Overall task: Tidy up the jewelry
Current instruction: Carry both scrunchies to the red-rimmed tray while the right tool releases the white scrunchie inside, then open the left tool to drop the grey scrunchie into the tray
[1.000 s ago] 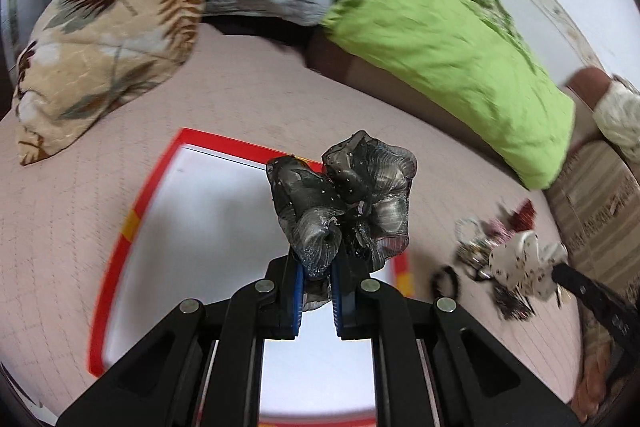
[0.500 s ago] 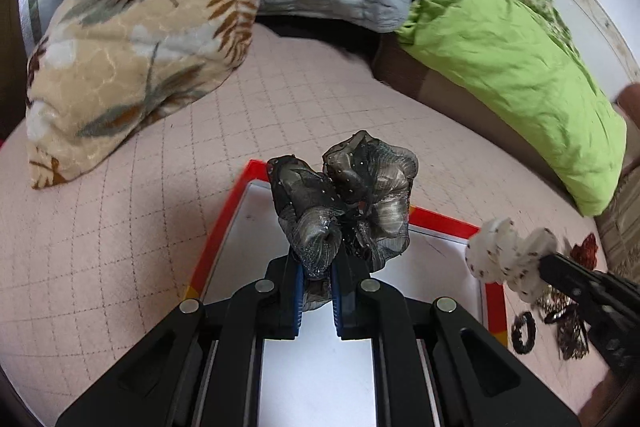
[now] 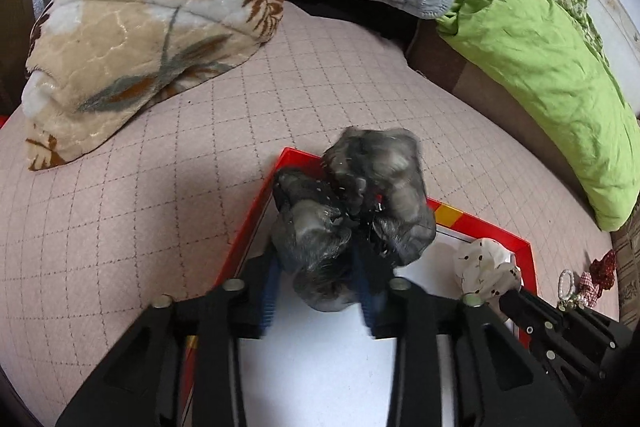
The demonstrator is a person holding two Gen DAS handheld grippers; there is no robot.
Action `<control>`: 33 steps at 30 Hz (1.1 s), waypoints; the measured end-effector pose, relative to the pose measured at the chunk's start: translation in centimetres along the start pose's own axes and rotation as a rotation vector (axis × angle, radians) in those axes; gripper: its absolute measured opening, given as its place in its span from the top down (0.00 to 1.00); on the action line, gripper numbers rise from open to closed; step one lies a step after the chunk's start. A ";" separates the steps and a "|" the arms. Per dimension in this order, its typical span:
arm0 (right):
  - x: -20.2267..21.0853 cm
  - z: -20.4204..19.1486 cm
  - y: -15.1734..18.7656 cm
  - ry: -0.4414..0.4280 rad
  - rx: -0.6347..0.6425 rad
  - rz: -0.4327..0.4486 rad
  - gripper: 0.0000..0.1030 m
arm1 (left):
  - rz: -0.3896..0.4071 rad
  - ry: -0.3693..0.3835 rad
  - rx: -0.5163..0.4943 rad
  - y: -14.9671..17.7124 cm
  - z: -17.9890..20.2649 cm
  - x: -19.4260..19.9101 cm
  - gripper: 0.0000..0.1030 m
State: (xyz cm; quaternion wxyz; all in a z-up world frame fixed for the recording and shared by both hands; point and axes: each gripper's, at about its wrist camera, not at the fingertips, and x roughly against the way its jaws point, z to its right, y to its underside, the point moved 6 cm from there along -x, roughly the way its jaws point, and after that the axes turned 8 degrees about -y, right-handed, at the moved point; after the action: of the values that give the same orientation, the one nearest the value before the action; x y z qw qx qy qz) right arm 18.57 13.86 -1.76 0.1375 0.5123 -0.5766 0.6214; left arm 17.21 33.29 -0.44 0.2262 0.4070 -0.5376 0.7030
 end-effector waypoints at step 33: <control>19.5 13.2 12.1 0.166 -0.242 0.156 0.49 | 0.159 0.098 -0.210 8.8 7.3 13.0 0.49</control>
State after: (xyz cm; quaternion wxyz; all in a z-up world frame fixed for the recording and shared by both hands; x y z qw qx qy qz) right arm 7.18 -9.24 4.25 0.1965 0.3926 -0.6720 0.5964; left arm 5.58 22.04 5.77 0.2372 0.3024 -0.6270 0.6776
